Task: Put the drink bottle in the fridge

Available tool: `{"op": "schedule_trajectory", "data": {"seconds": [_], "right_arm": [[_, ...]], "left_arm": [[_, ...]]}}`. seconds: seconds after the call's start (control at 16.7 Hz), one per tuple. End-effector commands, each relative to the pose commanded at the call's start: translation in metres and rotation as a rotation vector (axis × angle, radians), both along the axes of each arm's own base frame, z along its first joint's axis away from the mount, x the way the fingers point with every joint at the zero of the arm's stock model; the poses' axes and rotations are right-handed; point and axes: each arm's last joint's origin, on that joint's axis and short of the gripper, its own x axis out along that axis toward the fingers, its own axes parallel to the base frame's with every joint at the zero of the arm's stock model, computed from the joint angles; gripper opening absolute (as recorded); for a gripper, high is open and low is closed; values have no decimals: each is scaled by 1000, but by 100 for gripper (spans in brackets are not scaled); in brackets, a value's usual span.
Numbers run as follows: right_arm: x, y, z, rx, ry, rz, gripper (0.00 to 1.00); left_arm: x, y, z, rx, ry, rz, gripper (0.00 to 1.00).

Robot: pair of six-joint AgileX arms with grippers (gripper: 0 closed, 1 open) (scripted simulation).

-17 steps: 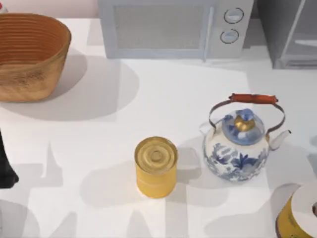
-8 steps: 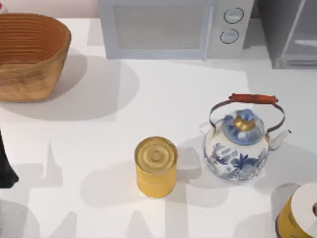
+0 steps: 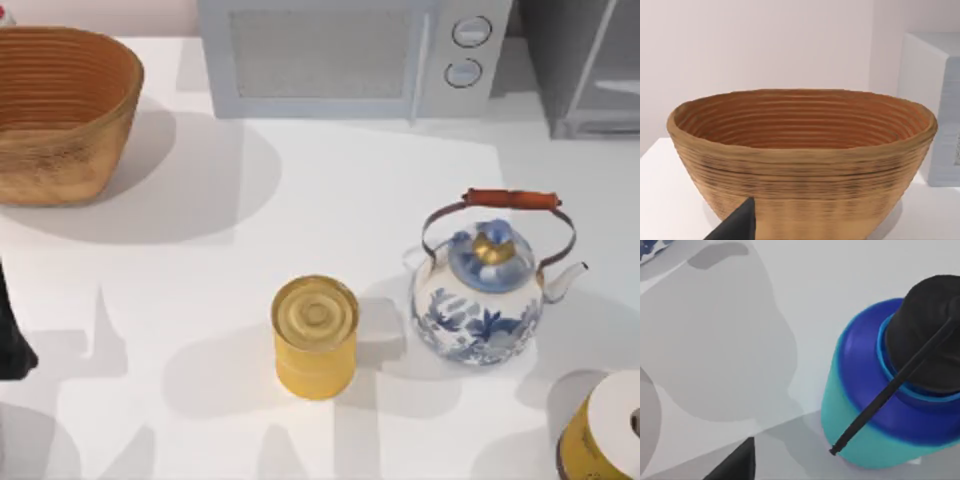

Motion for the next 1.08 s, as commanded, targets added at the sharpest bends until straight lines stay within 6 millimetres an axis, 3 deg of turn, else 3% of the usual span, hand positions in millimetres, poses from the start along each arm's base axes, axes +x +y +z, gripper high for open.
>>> {"op": "schedule_trajectory", "data": {"seconds": [0.42, 0.84, 1.08], "right_arm": [[7, 3, -3, -1, -3, 1, 100], [29, 22, -38, 0, 0, 1, 100], [30, 29, -43, 0, 1, 0, 100]], "left_arm": [[0, 0, 0, 0, 0, 0, 100], [0, 0, 0, 0, 0, 0, 100], [0, 0, 0, 0, 0, 0, 100]]}}
